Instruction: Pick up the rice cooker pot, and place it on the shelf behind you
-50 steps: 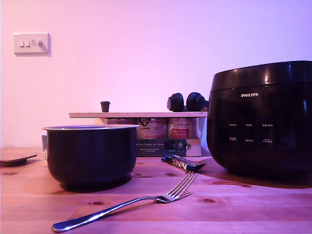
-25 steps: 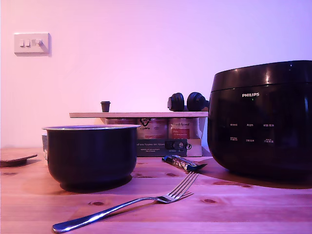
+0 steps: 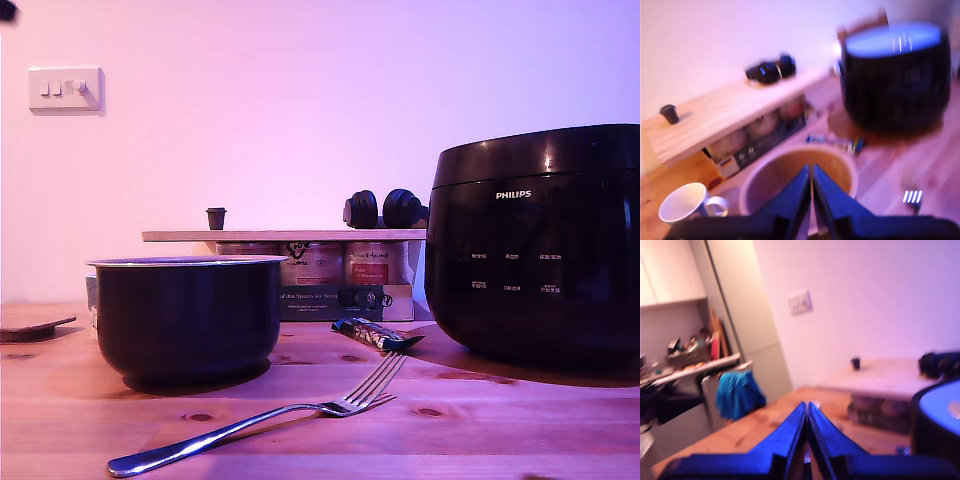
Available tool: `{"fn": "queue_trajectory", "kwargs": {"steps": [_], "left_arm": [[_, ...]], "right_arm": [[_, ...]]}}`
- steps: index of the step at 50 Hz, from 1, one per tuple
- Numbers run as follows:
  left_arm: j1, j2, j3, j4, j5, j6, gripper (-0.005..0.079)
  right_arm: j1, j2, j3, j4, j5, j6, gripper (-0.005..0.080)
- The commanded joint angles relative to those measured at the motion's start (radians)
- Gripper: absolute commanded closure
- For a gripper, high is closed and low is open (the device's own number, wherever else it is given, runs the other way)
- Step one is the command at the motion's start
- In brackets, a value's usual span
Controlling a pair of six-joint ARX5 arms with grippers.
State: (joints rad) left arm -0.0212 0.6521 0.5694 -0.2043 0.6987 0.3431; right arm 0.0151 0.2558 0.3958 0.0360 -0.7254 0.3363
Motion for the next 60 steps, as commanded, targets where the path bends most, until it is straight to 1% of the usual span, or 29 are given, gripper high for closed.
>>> {"fn": "queue_trajectory", "kwargs": {"steps": [1,7,12,17,20,25,30,36,42,49,60], "left_arm": [[-0.020,0.064,0.023,-0.022,-0.001,0.111,0.0702],[-0.064,0.173,0.079,-0.071,-0.026,0.206,0.0604],[-0.109,0.257,0.123,-0.102,-0.058,0.271,0.0495],[-0.161,0.332,0.169,-0.122,-0.140,0.356,0.0399],[-0.195,0.378,0.200,-0.135,-0.196,0.394,0.0366],[-0.247,0.460,0.249,-0.153,-0.273,0.433,0.0360],[-0.297,0.546,0.292,-0.189,-0.307,0.457,0.0360],[-0.340,0.642,0.324,-0.242,-0.352,0.514,0.0358],[-0.370,0.725,0.346,-0.291,-0.396,0.568,0.0348],[-0.398,0.805,0.363,-0.296,-0.468,0.600,0.0342],[-0.418,0.917,0.396,-0.297,-0.500,0.607,0.0342]], "right_arm": [[0.005,0.030,0.011,-0.014,-0.006,-0.012,0.0765],[0.005,0.073,0.019,-0.034,-0.008,-0.032,0.0765],[0.005,0.106,0.019,-0.040,-0.008,-0.054,0.0765],[0.005,0.137,0.019,-0.054,-0.008,-0.083,0.0765],[0.005,0.155,0.019,-0.063,-0.008,-0.083,0.0765],[0.005,0.179,0.019,-0.086,-0.008,-0.085,0.0765],[0.005,0.199,0.019,-0.110,-0.007,-0.111,0.0765],[0.005,0.212,0.019,-0.137,-0.007,-0.129,0.0765],[0.005,0.213,0.019,-0.158,-0.004,-0.135,0.0765],[0.005,0.213,0.019,-0.174,-0.004,-0.135,0.0765],[0.005,0.213,0.019,-0.217,-0.004,-0.135,0.0765]]}}
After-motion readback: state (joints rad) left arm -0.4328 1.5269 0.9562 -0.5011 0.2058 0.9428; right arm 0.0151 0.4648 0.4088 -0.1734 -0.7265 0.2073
